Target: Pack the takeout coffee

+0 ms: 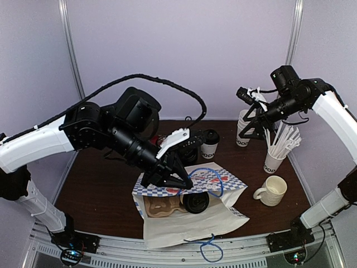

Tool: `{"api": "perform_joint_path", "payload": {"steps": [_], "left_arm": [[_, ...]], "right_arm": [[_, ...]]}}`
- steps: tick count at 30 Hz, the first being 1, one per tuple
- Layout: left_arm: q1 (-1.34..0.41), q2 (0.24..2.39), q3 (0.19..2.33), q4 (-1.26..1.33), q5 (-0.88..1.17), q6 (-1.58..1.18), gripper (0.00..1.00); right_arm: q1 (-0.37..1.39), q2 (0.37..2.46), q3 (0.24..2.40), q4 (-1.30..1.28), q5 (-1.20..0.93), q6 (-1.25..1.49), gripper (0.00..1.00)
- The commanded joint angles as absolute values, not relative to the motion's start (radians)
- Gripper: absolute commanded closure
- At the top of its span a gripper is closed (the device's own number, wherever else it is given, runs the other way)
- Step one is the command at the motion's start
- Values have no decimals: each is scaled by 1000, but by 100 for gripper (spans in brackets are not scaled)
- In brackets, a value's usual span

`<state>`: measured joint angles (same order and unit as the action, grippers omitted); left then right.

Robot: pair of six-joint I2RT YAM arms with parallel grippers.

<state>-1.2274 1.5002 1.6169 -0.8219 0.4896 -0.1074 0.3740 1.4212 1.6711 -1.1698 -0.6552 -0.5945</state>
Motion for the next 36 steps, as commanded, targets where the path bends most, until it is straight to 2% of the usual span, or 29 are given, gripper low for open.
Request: {"api": "perform_joint_path", "payload": {"steps": [1, 6, 9, 20, 26, 36], "left_arm": [[-1223, 1500, 1654, -809, 505, -78, 100], [-1225, 1524, 1620, -794, 644, -103, 100], [-1243, 1537, 1589, -795, 651, -117, 100], [-1265, 1522, 1593, -793, 598, -111, 100], [-1253, 1518, 1668, -878, 425, -25, 100], [-957, 1492, 1672, -891, 299, 85, 100]], "right_arm": [[367, 1403, 1689, -1212, -709, -603, 3], [367, 1368, 1647, -1257, -753, -647, 4], [367, 1342, 1601, -1273, -752, -661, 4], [367, 1340, 1594, -1296, -806, -683, 4], [367, 1348, 1576, -1257, -791, -654, 4], [367, 1405, 1594, -1163, -708, -555, 5]]}}
